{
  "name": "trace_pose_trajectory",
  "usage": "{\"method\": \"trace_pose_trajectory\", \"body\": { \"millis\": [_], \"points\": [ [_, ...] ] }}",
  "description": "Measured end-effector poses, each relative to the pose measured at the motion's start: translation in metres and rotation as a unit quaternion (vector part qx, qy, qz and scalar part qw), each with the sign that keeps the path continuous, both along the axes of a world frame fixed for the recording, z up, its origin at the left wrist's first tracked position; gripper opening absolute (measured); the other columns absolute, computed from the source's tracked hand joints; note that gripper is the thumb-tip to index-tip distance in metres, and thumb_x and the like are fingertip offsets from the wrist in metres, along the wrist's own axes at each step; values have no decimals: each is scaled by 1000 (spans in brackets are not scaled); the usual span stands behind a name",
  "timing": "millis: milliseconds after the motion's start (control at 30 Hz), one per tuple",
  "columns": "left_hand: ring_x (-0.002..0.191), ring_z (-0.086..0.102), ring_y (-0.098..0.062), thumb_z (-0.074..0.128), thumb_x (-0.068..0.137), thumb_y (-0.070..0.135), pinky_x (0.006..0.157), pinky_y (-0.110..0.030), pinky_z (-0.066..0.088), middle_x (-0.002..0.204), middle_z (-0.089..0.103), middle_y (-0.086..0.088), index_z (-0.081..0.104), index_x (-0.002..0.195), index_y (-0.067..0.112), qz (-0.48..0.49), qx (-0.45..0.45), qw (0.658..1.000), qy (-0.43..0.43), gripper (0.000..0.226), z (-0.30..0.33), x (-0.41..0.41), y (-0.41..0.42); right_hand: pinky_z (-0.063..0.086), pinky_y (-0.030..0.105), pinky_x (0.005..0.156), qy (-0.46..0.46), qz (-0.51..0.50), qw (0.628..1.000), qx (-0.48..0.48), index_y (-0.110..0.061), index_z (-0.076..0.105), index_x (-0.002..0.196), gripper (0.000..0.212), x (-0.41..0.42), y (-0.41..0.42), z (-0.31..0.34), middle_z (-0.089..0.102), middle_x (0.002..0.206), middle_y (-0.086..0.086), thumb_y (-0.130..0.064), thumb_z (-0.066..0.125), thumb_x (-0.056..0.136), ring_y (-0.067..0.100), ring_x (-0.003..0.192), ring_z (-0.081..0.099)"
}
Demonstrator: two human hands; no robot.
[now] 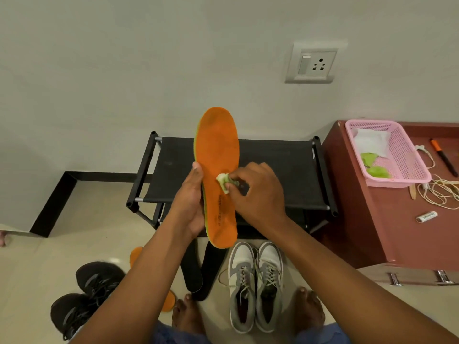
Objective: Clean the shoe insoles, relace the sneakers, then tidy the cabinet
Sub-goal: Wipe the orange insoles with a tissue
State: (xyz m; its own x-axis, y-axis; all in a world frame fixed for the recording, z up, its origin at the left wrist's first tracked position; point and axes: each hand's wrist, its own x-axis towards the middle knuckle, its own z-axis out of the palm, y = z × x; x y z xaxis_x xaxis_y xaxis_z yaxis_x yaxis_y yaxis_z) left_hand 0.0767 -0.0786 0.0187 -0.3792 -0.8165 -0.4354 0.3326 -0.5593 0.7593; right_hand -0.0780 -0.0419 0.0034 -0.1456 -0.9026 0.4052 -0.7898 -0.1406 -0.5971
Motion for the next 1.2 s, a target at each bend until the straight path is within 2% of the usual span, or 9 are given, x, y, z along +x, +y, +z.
{"method": "trace_pose_trajectory", "body": {
  "millis": [100,200,367,500,667,833,933,1033,1200],
  "points": [
    [124,65,-37,32,103,63,103,-55,52,135,66,-19,42,150,18,32,17,999,27,65,0,7,-5,36,24,66,16,40,999,29,-25,74,99,22,10,5,-3,66,87,-8,-43,73,87,9,82,51],
    [127,63,-37,30,102,66,110,-55,46,136,66,-18,40,151,17,54,23,997,55,70,0,12,-9,43,22,69,4,72,995,69,-27,72,102,23,17,8,-4,67,92,-10,-45,73,88,8,85,55],
    [129,61,-37,27,102,68,112,-54,43,138,64,-18,40,153,15,66,26,996,53,74,0,15,-12,59,31,78,-129,98,980,111,-22,72,95,16,15,7,-3,69,94,-9,-31,81,86,8,86,65],
    [126,63,-37,23,105,65,108,-53,48,136,65,-20,54,144,16,59,-1,998,8,70,1,9,-9,56,24,73,-184,80,974,104,-19,75,90,12,15,6,-3,68,91,-9,-22,85,83,7,82,65],
    [122,66,-35,29,105,62,105,-51,51,131,69,-18,59,139,13,6,-7,1000,-23,67,6,-4,3,50,16,67,-233,26,967,94,-20,75,88,11,13,2,-2,69,87,-11,-27,83,85,5,76,64],
    [120,68,-36,38,108,49,98,-52,56,133,67,-18,53,144,15,31,-1,999,-25,52,3,-3,3,53,21,71,-194,11,975,111,-26,75,96,13,16,5,0,71,94,-14,-34,80,87,3,84,65],
    [118,69,-35,35,108,50,93,-50,59,130,69,-17,49,146,17,68,6,998,-11,52,2,2,-1,57,24,77,-231,34,963,135,-26,76,97,14,16,4,2,73,97,-15,-33,81,86,3,90,68],
    [117,69,-35,33,107,57,88,-47,61,129,70,-17,46,149,17,88,20,996,13,60,2,10,-5,61,35,82,-273,68,946,164,-27,77,94,13,20,5,1,74,97,-14,-29,84,84,6,93,70],
    [123,66,-35,32,105,60,104,-50,51,132,69,-16,54,142,15,72,24,997,17,63,5,11,-4,62,35,80,-290,67,944,144,-24,77,94,13,25,6,1,74,92,-14,-24,85,84,6,85,70]
  ]
}}
